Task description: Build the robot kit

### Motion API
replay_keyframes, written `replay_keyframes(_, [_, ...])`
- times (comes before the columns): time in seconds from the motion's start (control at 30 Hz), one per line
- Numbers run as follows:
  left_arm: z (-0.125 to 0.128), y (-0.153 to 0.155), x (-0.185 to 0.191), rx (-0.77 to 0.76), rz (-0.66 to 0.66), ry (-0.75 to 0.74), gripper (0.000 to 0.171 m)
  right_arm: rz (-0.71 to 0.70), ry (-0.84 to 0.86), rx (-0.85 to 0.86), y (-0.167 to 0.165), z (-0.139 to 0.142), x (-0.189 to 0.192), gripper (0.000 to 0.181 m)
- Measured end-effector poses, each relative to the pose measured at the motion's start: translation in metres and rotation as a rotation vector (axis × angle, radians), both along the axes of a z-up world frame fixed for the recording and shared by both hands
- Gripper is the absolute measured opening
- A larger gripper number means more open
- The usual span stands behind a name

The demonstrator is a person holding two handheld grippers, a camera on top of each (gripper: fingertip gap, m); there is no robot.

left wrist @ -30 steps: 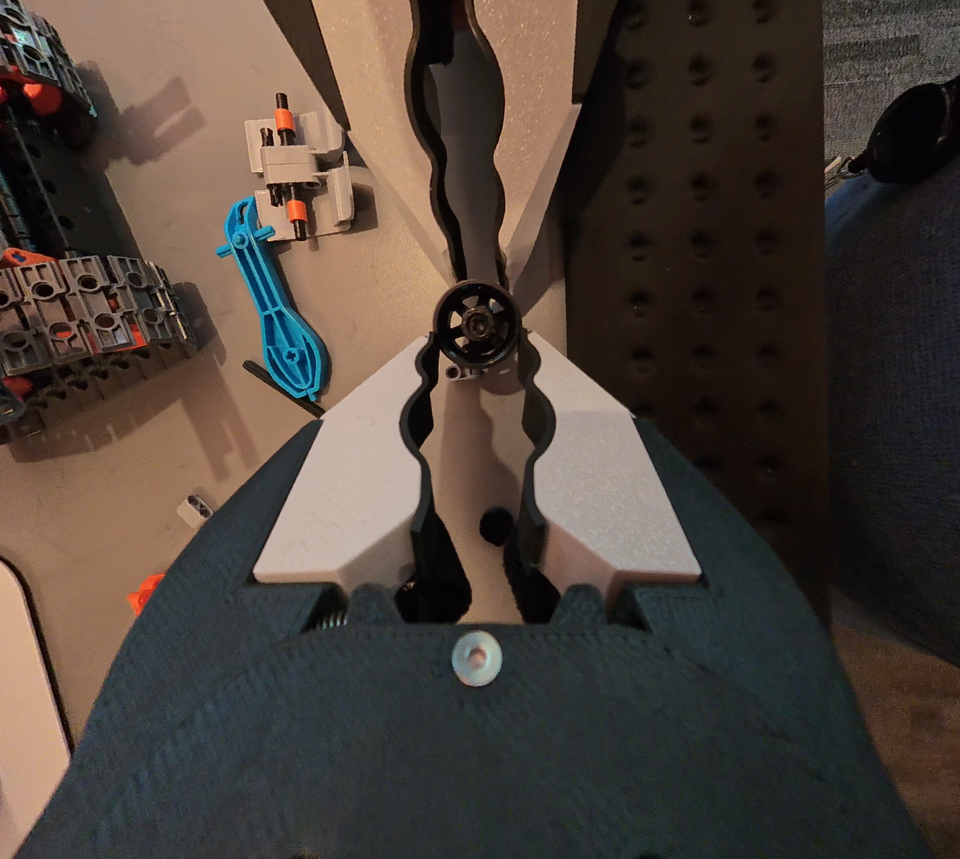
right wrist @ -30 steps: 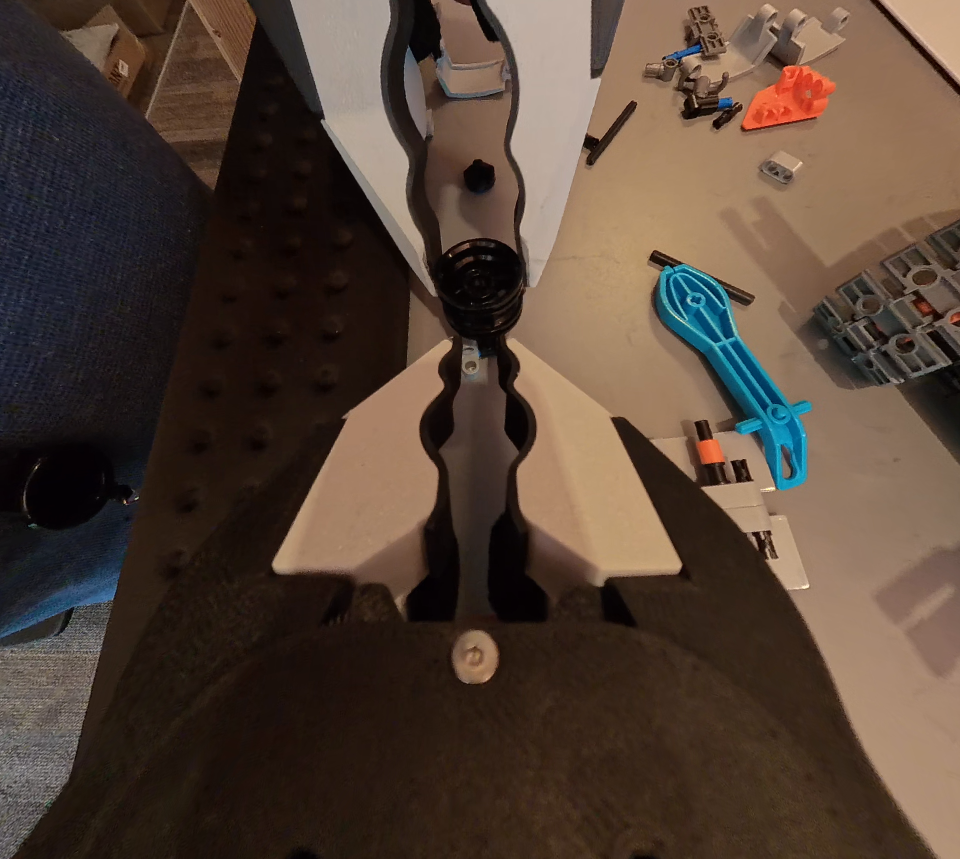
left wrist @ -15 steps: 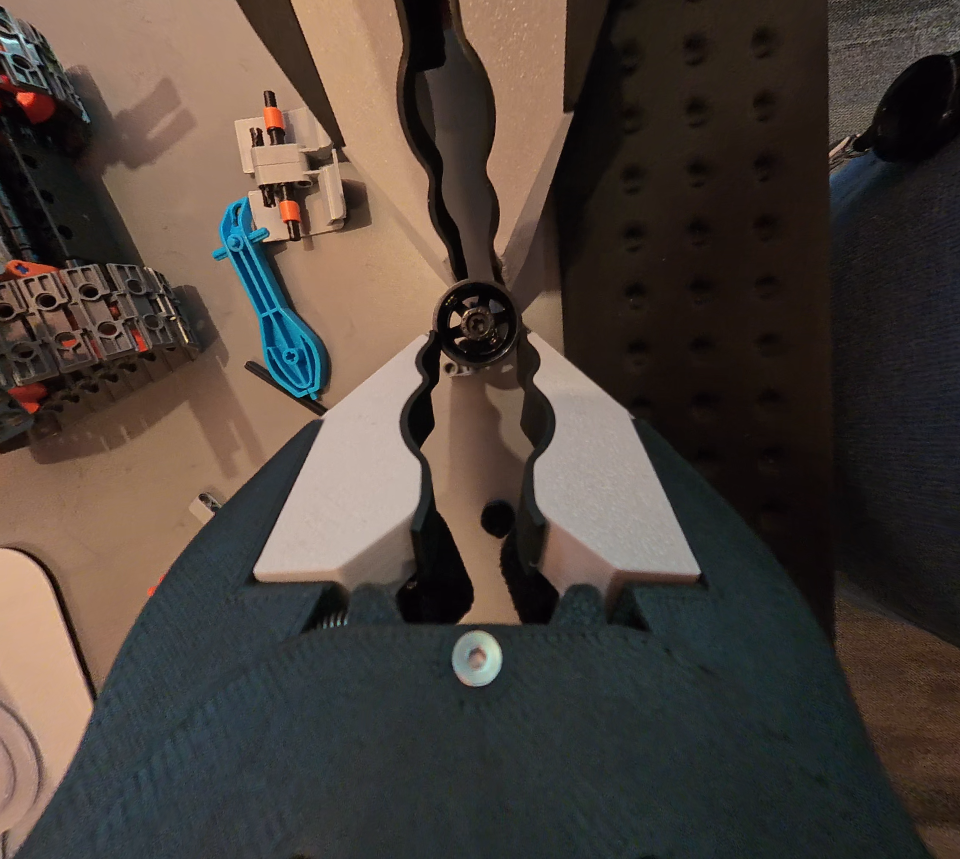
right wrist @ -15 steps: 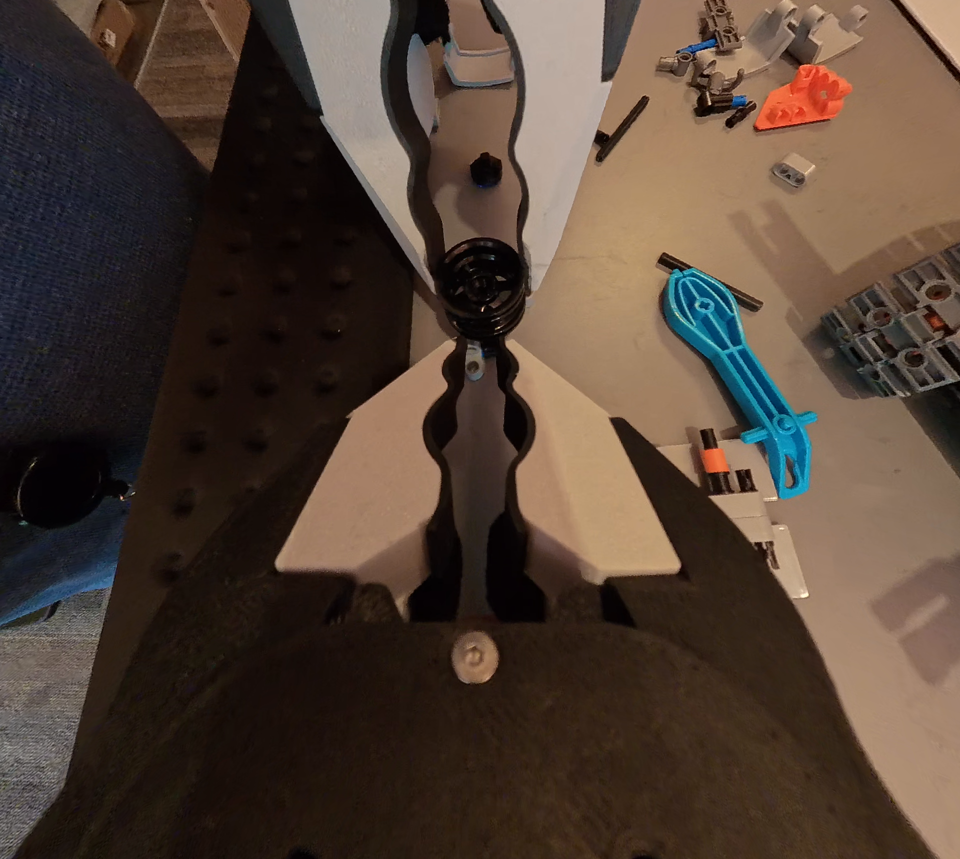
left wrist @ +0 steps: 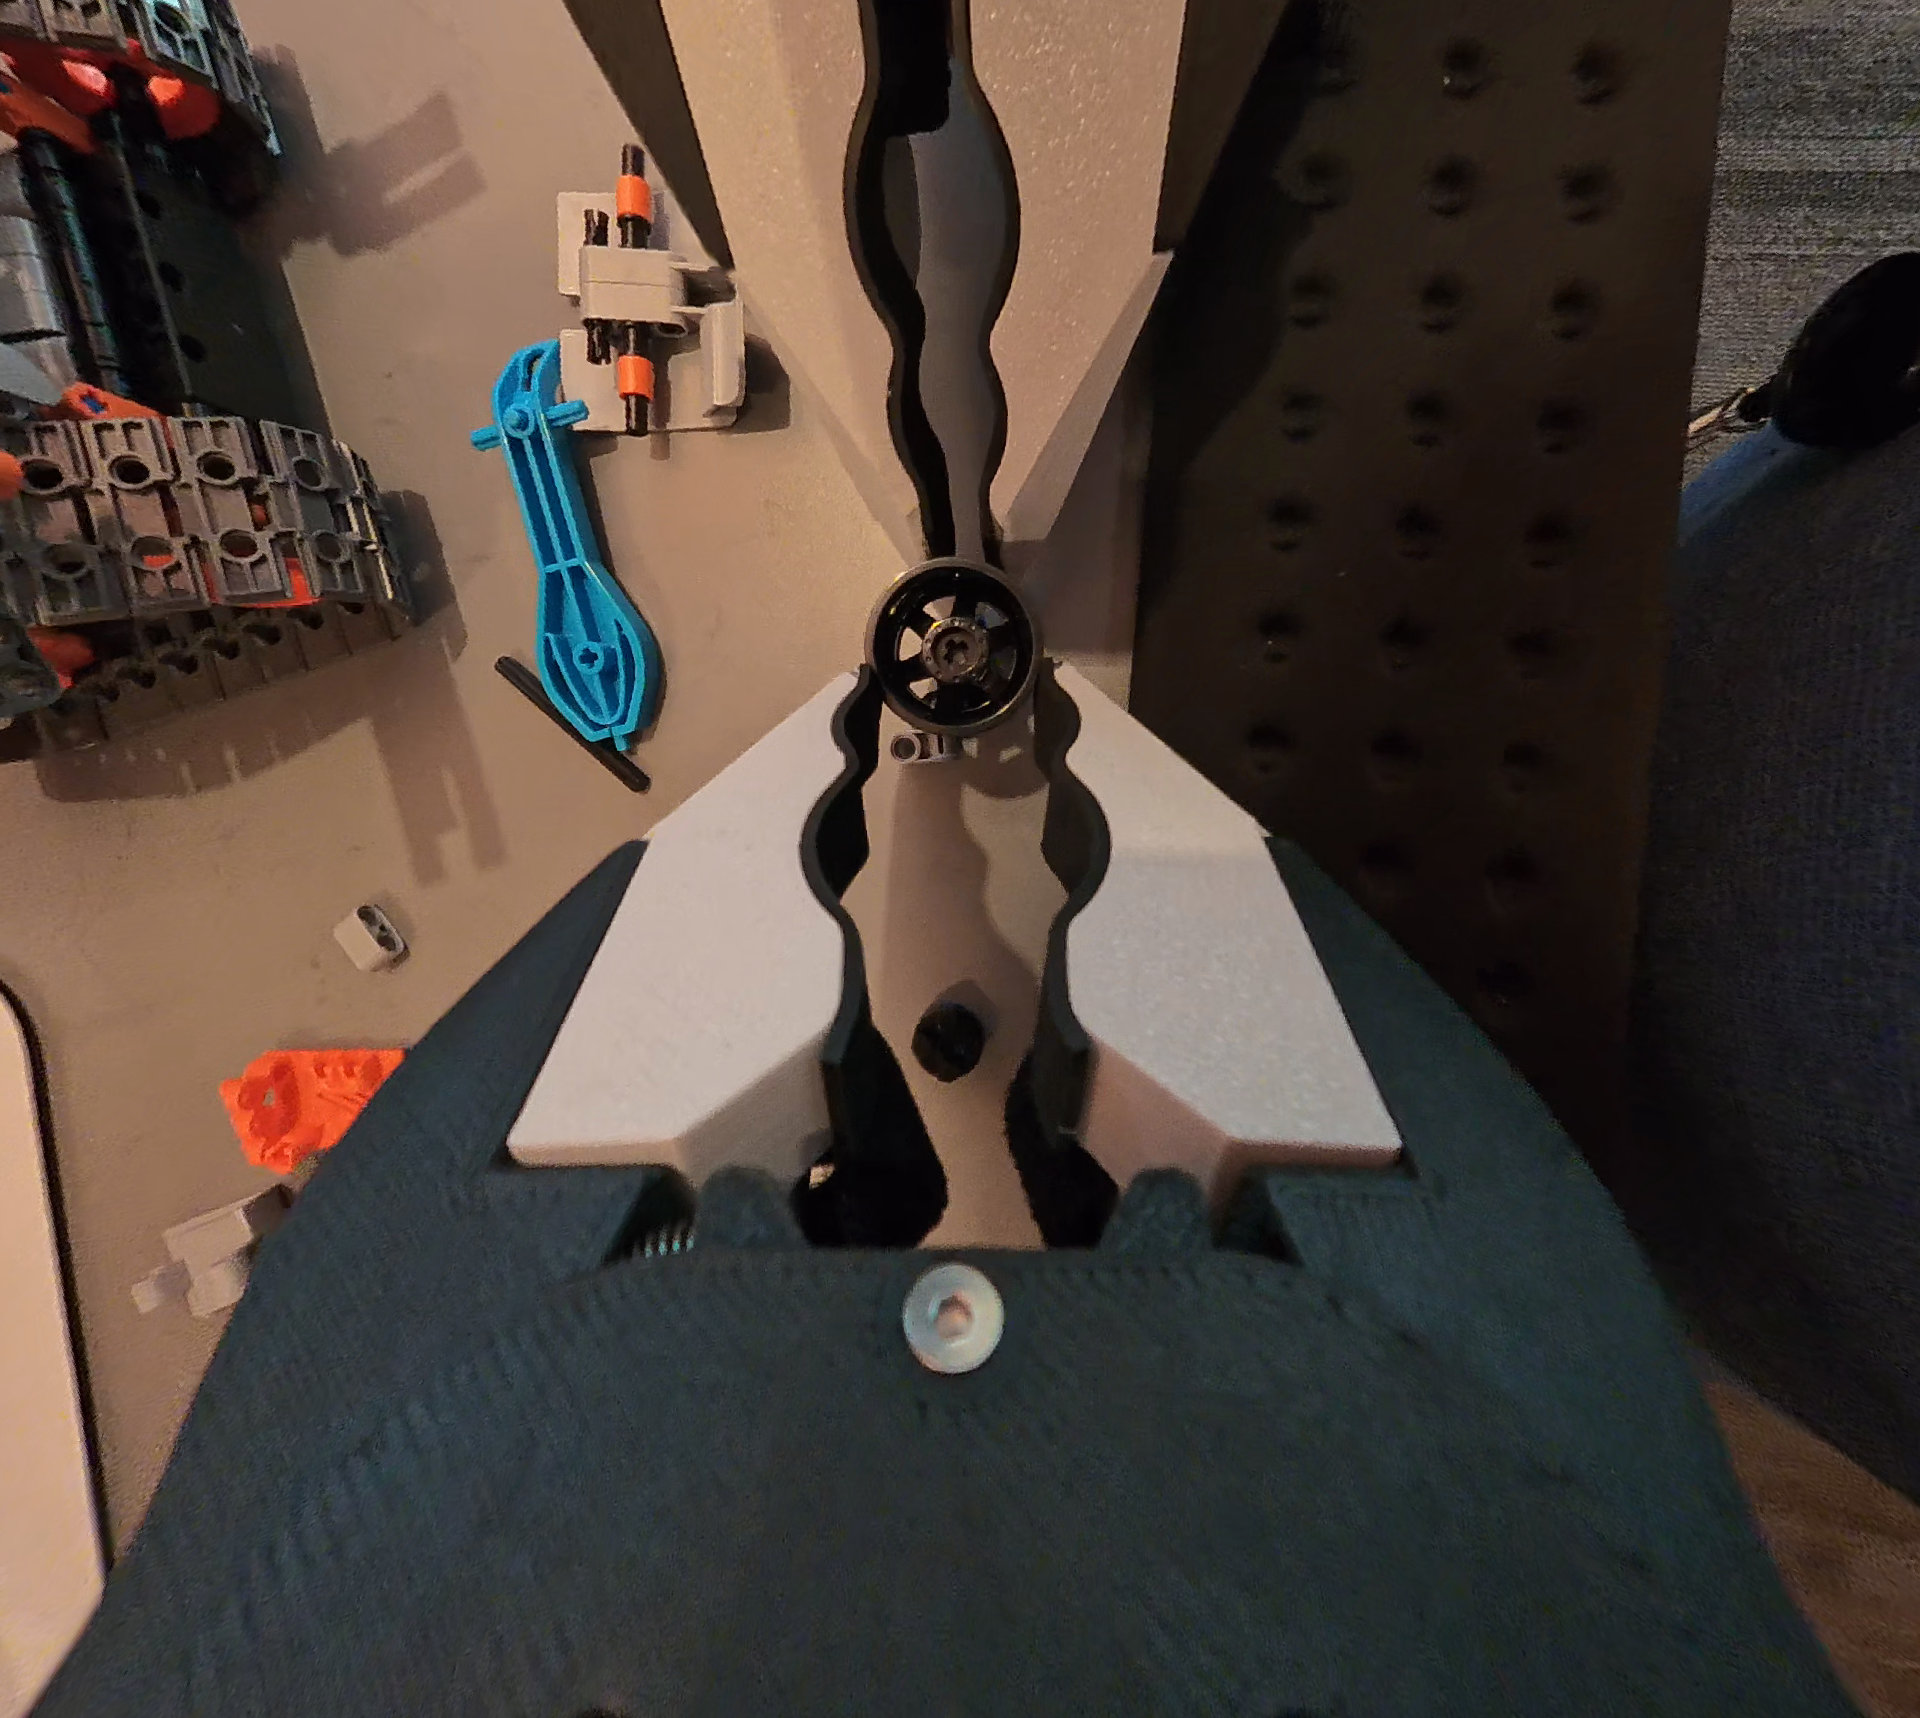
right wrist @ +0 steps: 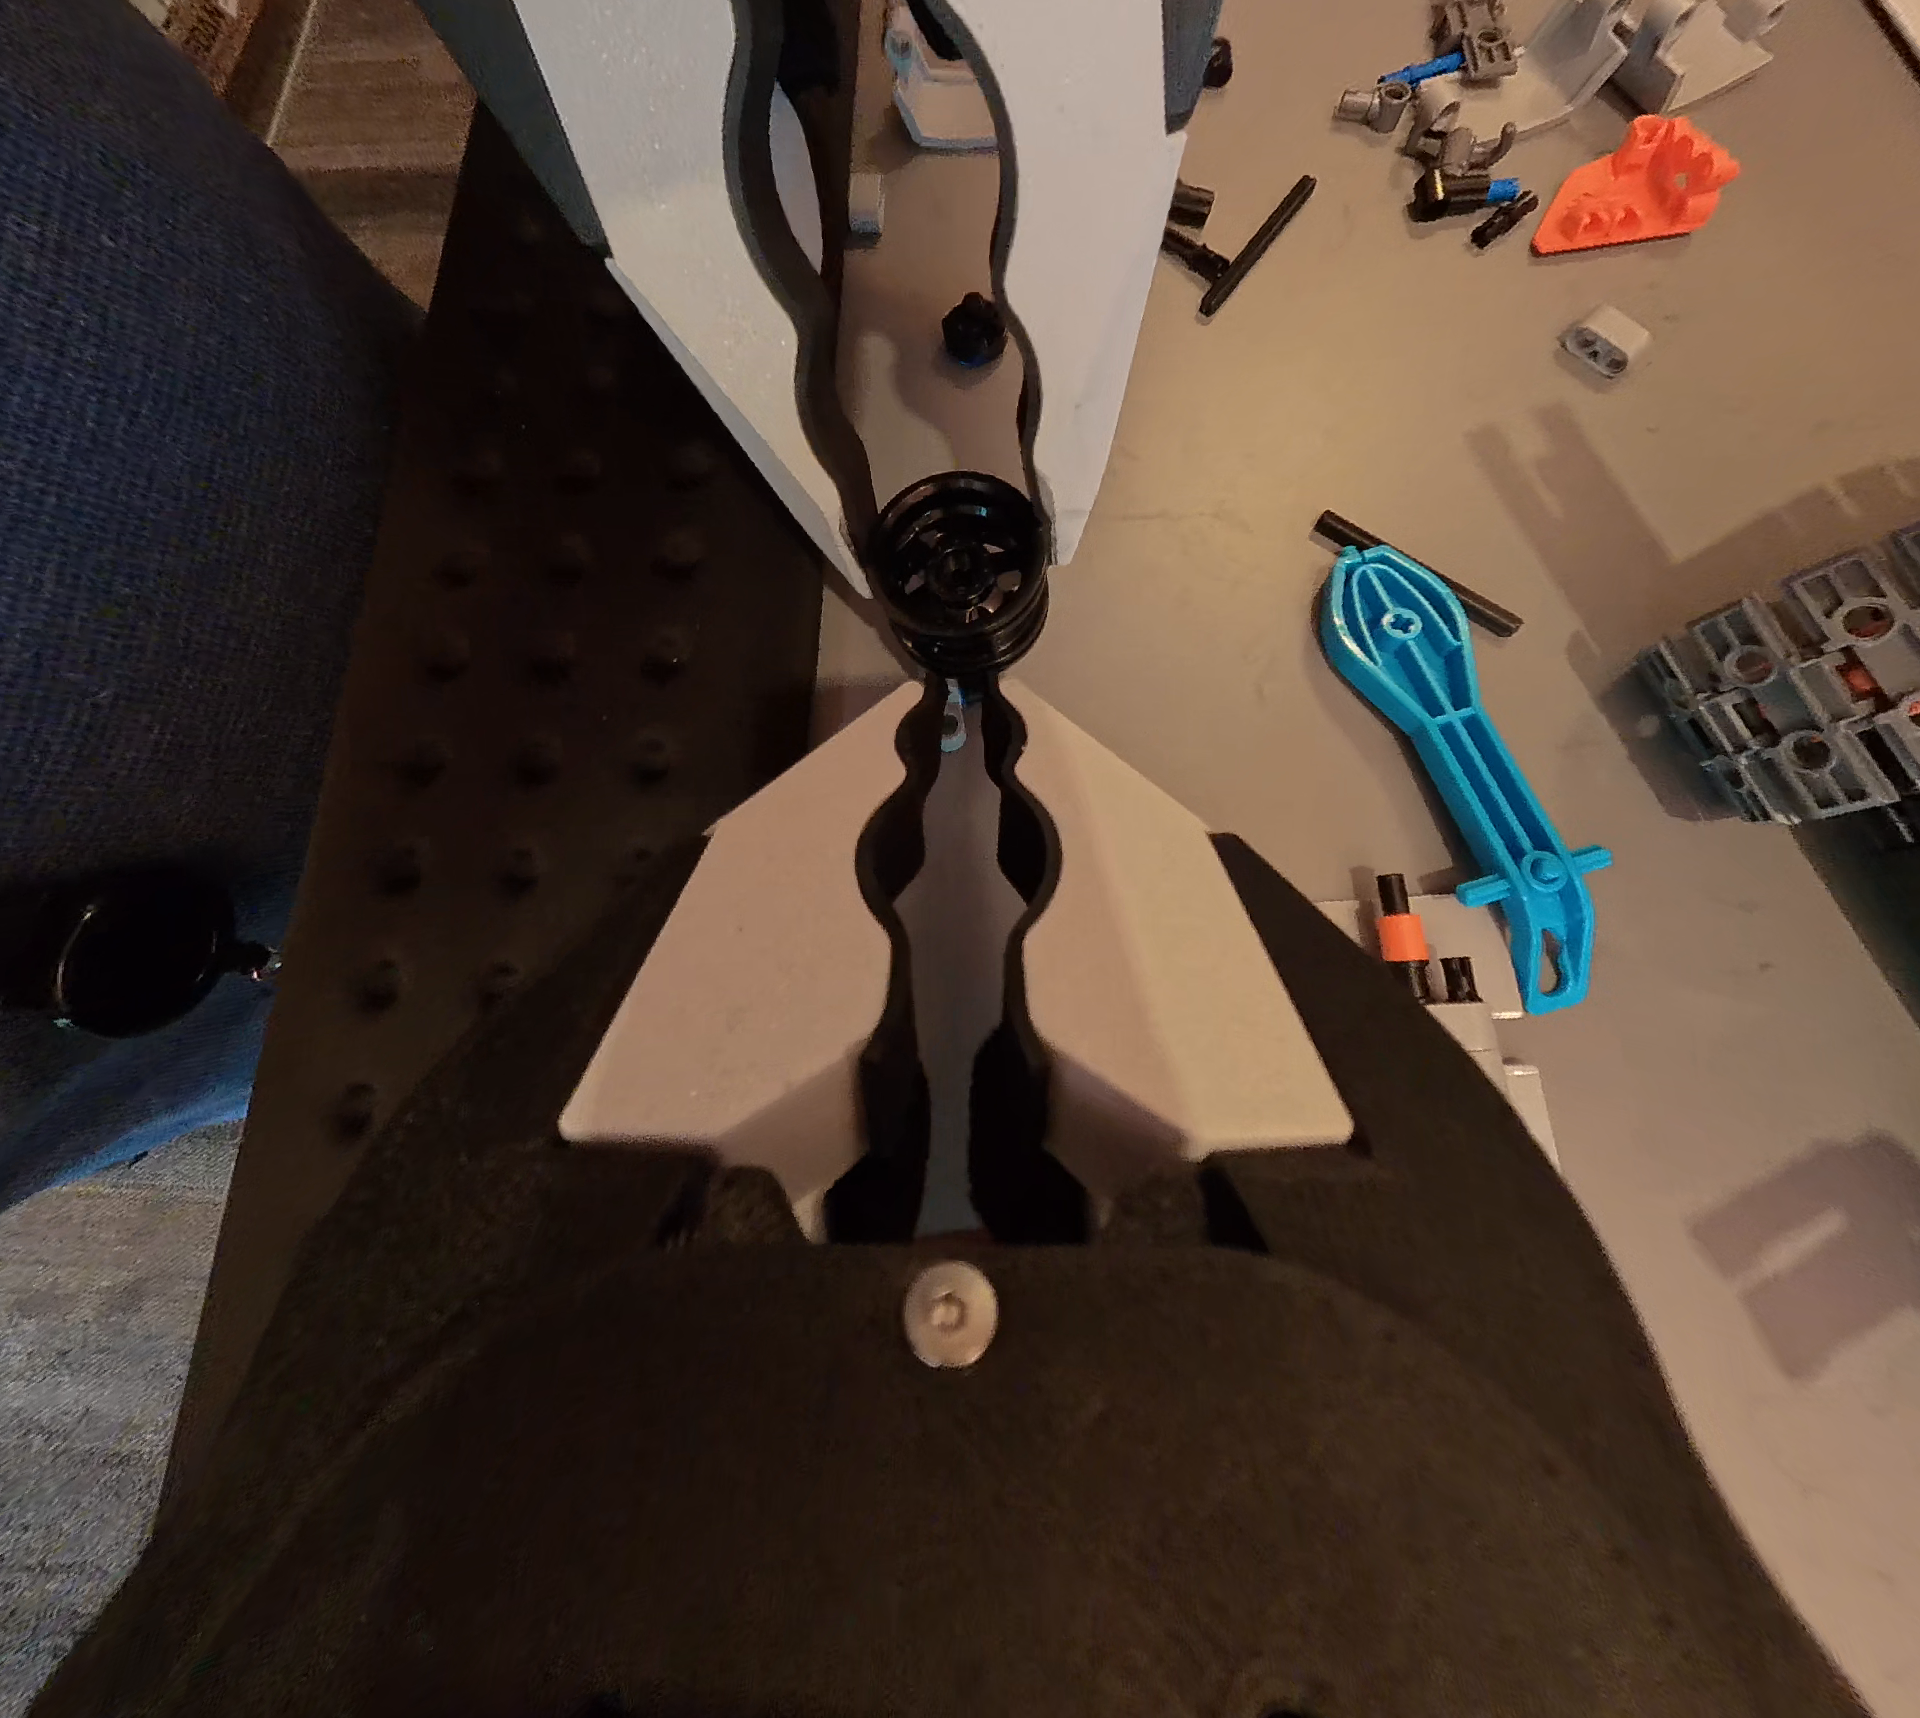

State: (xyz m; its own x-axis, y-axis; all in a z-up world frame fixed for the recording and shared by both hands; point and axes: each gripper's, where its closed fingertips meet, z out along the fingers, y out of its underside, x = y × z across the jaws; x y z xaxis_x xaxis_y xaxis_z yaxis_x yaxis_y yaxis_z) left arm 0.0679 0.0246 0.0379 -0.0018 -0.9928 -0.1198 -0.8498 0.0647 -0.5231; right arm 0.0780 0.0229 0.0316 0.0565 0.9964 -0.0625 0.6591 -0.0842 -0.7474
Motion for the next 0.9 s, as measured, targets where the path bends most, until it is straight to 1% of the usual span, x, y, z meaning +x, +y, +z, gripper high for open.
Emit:
replay_keyframes(0.07, [-0.0012,-0.0005,0.0009,-0.001,0.014,-0.003,0.027,0.006,-0.02,-0.015,0.0,-0.004,-0.0005,0.004])
replay_keyframes(0.27, [-0.0016,0.0005,0.0018,-0.012,0.04,-0.039,0.026,0.018,-0.058,-0.021,0.0008,-0.0046,0.0007,0.002])
replay_keyframes(0.47, [-0.002,0.0008,-0.0021,-0.053,0.071,-0.107,0.027,0.035,-0.114,0.009,0.0012,-0.0041,-0.0023,0.002])
replay_keyframes(0.6, [-0.002,0.0005,-0.0018,-0.063,0.073,-0.123,0.027,0.03,-0.128,0.007,0.0009,-0.0045,-0.0024,0.002])
replay_keyframes(0.9, [-0.0024,0.0016,0.0007,-0.086,0.025,-0.125,0.026,0.002,-0.117,0.014,0.0019,-0.0042,0.0,0.003])
